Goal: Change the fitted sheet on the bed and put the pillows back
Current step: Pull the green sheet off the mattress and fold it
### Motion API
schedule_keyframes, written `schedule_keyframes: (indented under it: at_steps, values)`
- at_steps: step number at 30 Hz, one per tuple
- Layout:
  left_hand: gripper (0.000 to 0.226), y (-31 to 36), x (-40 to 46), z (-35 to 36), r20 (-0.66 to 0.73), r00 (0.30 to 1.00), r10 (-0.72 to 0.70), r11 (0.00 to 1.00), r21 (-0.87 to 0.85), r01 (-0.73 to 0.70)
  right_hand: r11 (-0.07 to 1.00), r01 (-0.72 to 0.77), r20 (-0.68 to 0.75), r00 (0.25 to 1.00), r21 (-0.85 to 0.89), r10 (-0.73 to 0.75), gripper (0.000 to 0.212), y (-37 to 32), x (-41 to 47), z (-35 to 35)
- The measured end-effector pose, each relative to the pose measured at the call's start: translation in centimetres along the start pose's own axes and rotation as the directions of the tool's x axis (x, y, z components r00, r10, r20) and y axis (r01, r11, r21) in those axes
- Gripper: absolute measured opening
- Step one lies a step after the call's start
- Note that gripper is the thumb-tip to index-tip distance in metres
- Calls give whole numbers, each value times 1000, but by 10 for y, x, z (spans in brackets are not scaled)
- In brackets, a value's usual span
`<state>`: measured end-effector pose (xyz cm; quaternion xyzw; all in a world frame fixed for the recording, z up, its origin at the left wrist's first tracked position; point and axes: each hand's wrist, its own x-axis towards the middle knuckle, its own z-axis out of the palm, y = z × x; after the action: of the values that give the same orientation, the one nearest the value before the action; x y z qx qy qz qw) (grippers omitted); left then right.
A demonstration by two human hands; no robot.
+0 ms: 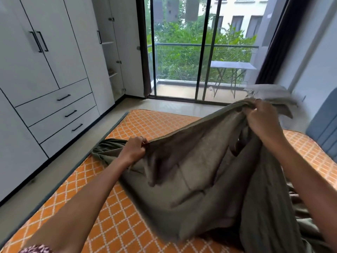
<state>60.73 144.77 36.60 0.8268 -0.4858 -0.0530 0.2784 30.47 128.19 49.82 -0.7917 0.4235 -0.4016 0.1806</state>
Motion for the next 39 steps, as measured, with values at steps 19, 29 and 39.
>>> schedule_keyframes:
  at_steps: [19, 29, 39]
  values:
    - [38, 59, 83, -48, -185, 983, 13, 923, -375, -83, 905, -116, 313, 914, -409, 259, 27, 50, 3, -107]
    - [31, 168, 57, -57, -133, 947, 293, 926, -208, -316, 951, -19, 290, 950, -308, 113, 17, 64, -20, -127]
    - [31, 286, 8, 34, 262, 669, 696, 717, -203, -667, 993, 112, 315, 944, -31, -97, 14, 37, -39, -85]
